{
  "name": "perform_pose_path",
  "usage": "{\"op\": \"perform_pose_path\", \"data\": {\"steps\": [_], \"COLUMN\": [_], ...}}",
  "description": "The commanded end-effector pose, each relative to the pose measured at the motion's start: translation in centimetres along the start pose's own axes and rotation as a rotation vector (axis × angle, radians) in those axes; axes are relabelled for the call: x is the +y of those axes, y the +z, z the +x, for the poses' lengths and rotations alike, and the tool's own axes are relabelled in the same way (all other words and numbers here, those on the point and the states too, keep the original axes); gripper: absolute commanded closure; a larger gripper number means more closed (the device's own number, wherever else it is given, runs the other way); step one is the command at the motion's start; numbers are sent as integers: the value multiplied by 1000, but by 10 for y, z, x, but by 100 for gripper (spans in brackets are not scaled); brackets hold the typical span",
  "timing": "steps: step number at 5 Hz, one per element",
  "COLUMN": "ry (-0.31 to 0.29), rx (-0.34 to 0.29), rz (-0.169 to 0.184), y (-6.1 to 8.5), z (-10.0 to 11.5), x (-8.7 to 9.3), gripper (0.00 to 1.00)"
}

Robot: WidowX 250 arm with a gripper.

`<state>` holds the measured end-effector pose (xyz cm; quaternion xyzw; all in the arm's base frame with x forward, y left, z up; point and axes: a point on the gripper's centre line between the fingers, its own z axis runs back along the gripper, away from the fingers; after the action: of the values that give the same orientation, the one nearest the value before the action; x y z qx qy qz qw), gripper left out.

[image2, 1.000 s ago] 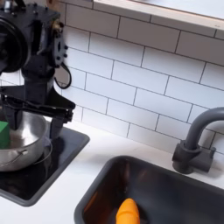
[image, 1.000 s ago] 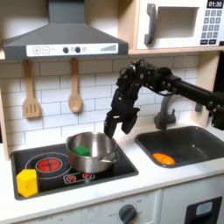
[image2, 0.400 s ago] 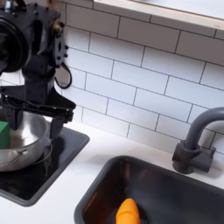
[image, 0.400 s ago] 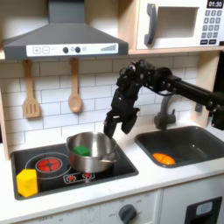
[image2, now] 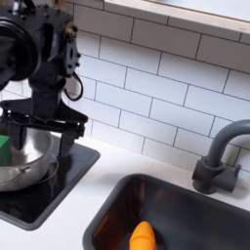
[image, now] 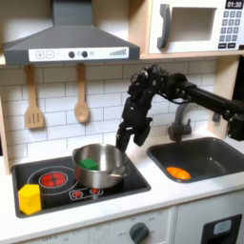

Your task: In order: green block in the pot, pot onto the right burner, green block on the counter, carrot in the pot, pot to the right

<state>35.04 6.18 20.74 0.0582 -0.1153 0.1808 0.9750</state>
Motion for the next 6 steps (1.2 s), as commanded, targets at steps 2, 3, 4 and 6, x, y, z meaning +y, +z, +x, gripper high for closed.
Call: {"op": "perform_pose_path", "data": {"steps": [2, 3, 4, 6], "ry": [109, 143, 160, 136], "rx": [7, 15, 25, 38], "rz": [-13, -1, 10, 12], "y": [7, 4, -3, -5], "z": [35, 46, 48, 47], "x": [32, 37, 43, 48], "gripper": [0, 0, 0, 0]}}
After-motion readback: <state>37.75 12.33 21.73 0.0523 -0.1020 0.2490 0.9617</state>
